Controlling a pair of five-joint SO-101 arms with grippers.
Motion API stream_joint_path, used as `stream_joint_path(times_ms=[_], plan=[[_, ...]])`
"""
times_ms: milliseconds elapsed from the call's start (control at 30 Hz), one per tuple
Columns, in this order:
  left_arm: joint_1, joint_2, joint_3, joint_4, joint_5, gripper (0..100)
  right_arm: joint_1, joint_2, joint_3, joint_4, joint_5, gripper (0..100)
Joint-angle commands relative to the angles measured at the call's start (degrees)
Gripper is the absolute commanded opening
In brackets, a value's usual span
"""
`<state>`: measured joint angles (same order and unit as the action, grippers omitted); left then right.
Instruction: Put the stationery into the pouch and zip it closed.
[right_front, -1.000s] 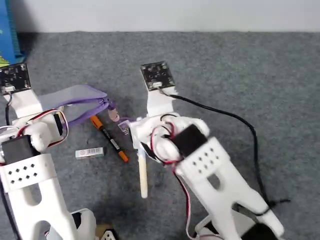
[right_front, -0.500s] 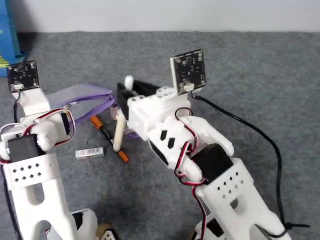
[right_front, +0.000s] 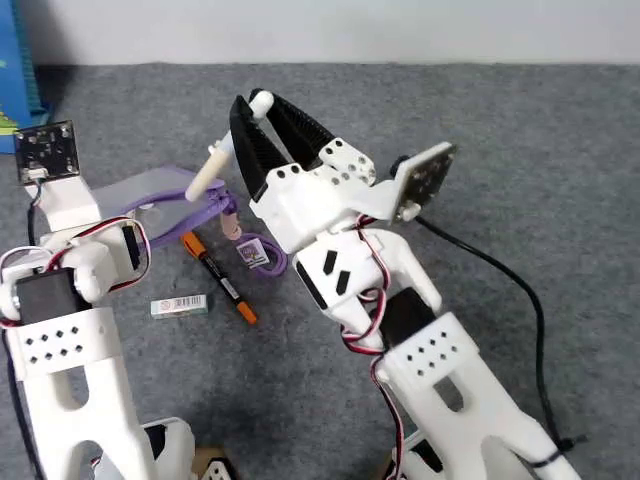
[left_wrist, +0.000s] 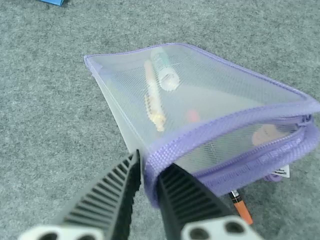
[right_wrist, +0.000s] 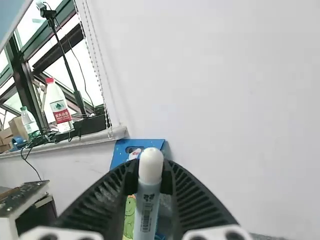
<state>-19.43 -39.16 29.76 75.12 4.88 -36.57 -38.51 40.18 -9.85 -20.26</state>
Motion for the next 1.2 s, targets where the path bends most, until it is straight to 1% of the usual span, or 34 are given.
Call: stream_joint_path(times_ms=[0, 167, 233, 400, 767, 800, 867, 900, 967, 1067, 1100, 1167], plan=[[0.44, -0.62, -0.84, 0.00, 0.53, 1, 0.66, 4.09, -0.44, -4.79, 0.62, 0.8], [0.35, -0.62, -0.84, 0.00, 0.53, 1, 0.48, 14.64, -0.35, -16.84, 0.62, 0.8], [0.35, -0.62, -0.84, 0.00, 0.53, 1, 0.31, 17.89, -0.35, -19.91, 0.70, 0.8], [0.35, -0.62, -0.84, 0.00, 0.53, 1, -1.01, 22.02, 1.05, -20.88, 0.70, 0.8], [0.35, -0.62, -0.84, -0.44, 0.53, 1, -6.64, 19.91, 7.74, -20.79, 0.70, 0.8], [0.35, -0.62, -0.84, -0.44, 0.53, 1, -7.34, 19.91, 8.26, -20.44, 1.32, 0.9], [0.35, -0.62, -0.84, -0.35, 0.53, 1, -9.27, 19.91, 10.02, -20.35, 5.98, 1.3], [0.35, -0.62, -0.84, -0.35, 0.53, 1, -10.33, 19.91, 11.08, -20.35, 8.79, 2.9], [0.35, -0.53, -0.84, -0.35, 0.53, 1, -11.74, 19.82, 12.84, -20.53, 12.84, 10.2], [0.35, -0.53, -0.84, -0.26, 0.62, 1, -11.91, 18.42, 13.98, -20.26, 13.36, 23.6], [0.35, -0.53, -0.84, -0.26, 0.62, 1, -11.56, 17.54, 14.15, -20.00, 13.36, 26.6], [0.35, -0.53, -0.84, -0.09, 0.62, 1, -10.33, 14.81, 14.24, -16.57, 13.36, 28.5]])
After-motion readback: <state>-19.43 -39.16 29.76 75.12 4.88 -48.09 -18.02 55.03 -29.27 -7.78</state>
